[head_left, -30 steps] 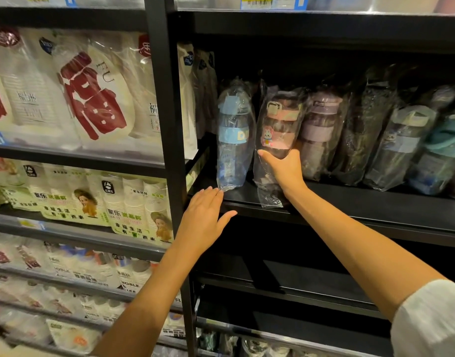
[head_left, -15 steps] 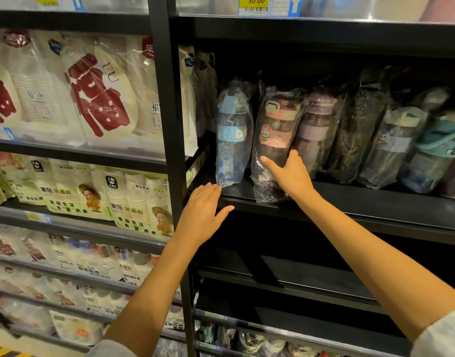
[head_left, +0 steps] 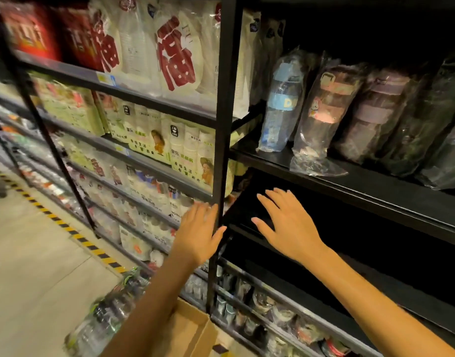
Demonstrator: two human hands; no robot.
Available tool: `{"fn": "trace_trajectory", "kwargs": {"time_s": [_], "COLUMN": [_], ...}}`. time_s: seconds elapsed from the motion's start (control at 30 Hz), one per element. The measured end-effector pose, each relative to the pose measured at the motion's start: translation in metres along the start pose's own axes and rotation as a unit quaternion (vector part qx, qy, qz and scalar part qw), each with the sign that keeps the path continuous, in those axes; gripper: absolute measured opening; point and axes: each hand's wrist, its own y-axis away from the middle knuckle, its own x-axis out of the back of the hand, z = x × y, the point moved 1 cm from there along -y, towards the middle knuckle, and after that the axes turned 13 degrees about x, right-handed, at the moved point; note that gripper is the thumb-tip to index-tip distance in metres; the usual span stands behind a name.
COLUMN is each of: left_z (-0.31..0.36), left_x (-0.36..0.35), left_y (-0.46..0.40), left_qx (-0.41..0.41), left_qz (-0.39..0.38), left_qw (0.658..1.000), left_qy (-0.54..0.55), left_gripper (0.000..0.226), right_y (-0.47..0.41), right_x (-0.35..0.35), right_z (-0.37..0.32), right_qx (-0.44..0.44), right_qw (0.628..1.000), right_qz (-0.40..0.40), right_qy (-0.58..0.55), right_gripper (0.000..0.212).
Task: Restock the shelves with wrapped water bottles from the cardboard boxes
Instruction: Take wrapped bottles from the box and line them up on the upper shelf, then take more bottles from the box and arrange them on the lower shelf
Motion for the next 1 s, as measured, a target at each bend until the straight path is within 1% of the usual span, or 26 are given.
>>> {"fn": "trace_trajectory", "kwargs": {"time_s": [0.07,0.13,0.2,0.23,0.3,0.37,0.4,0.43,0.5,0.53,0.57,0.6,0.63,0.67,0.73,0.77,0.83,0.87,0.93,1.0], "left_z": [-0.028,-0.054,-0.080,-0.093,-0.119,-0.141,-0.150,-0.159,-0.177,-0.186,-0.195,-0.204,-0.213,-0.221,-0.241,-0.253,-0.278,-0.291,-0.315,-0.340], "left_x": [-0.013,-0.023,-0.033,-0.039,-0.050,-0.058,-0.060,-0.062,-0.063,-0.063,-0.064,-0.065,-0.065,-0.065,-0.071,-0.076,-0.088,-0.098,-0.118,-0.147], "left_y": [0.048,0.096,0.144,0.166,0.206,0.238,0.252,0.263,0.284,0.293,0.300,0.306,0.310,0.314,0.318,0.318,0.312,0.308,0.296,0.285], "left_qx": [0.047,0.124,0.206,0.234,0.282,0.333,0.356,0.377,0.421,0.443,0.462,0.483,0.504,0.521,0.543,0.552,0.569,0.575,0.588,0.607], "left_qz": [-0.015,-0.037,-0.068,-0.077,-0.097,-0.120,-0.130,-0.140,-0.162,-0.168,-0.169,-0.172,-0.178,-0.181,-0.179,-0.187,-0.213,-0.219,-0.220,-0.218], "left_qw": [0.999,0.992,0.976,0.969,0.954,0.935,0.925,0.916,0.893,0.881,0.870,0.859,0.845,0.834,0.819,0.812,0.792,0.786,0.774,0.755], "left_qy": [-0.010,-0.009,-0.006,-0.011,-0.018,-0.011,-0.007,-0.007,-0.001,0.006,0.013,0.016,0.018,0.023,0.035,0.039,0.052,0.060,0.084,0.119], "left_gripper": [0.062,0.058,0.051,0.049,0.051,0.061,0.067,0.069,0.065,0.059,0.055,0.054,0.060,0.070,0.089,0.088,0.070,0.062,0.058,0.061], "right_y": [0.002,0.005,0.005,0.005,0.004,0.001,0.000,-0.001,-0.008,-0.013,-0.019,-0.025,-0.030,-0.036,-0.048,-0.055,-0.072,-0.080,-0.100,-0.118], "right_x": [-0.024,-0.049,-0.077,-0.091,-0.116,-0.143,-0.157,-0.171,-0.195,-0.212,-0.223,-0.233,-0.246,-0.255,-0.278,-0.290,-0.319,-0.335,-0.363,-0.398], "right_z": [-0.031,-0.063,-0.096,-0.112,-0.143,-0.171,-0.184,-0.198,-0.226,-0.237,-0.251,-0.264,-0.277,-0.289,-0.310,-0.320,-0.338,-0.345,-0.359,-0.368], "right_qx": [0.034,0.066,0.099,0.114,0.153,0.191,0.201,0.206,0.209,0.205,0.211,0.213,0.211,0.205,0.197,0.194,0.182,0.170,0.125,0.101], "right_qw": [0.998,0.993,0.985,0.979,0.963,0.945,0.936,0.926,0.908,0.901,0.894,0.884,0.872,0.861,0.854,0.852,0.845,0.842,0.837,0.831], "right_qz": [-0.029,-0.054,-0.097,-0.127,-0.170,-0.196,-0.216,-0.240,-0.287,-0.305,-0.317,-0.339,-0.362,-0.381,-0.392,-0.404,-0.436,-0.443,-0.459,-0.458], "right_qy": [-0.037,-0.077,-0.102,-0.115,-0.143,-0.177,-0.193,-0.208,-0.220,-0.229,-0.235,-0.242,-0.253,-0.267,-0.280,-0.270,-0.252,-0.258,-0.270,-0.298], "right_gripper": [0.070,0.068,0.069,0.073,0.091,0.113,0.120,0.119,0.099,0.093,0.096,0.105,0.112,0.113,0.112,0.104,0.072,0.066,0.061,0.059]}}
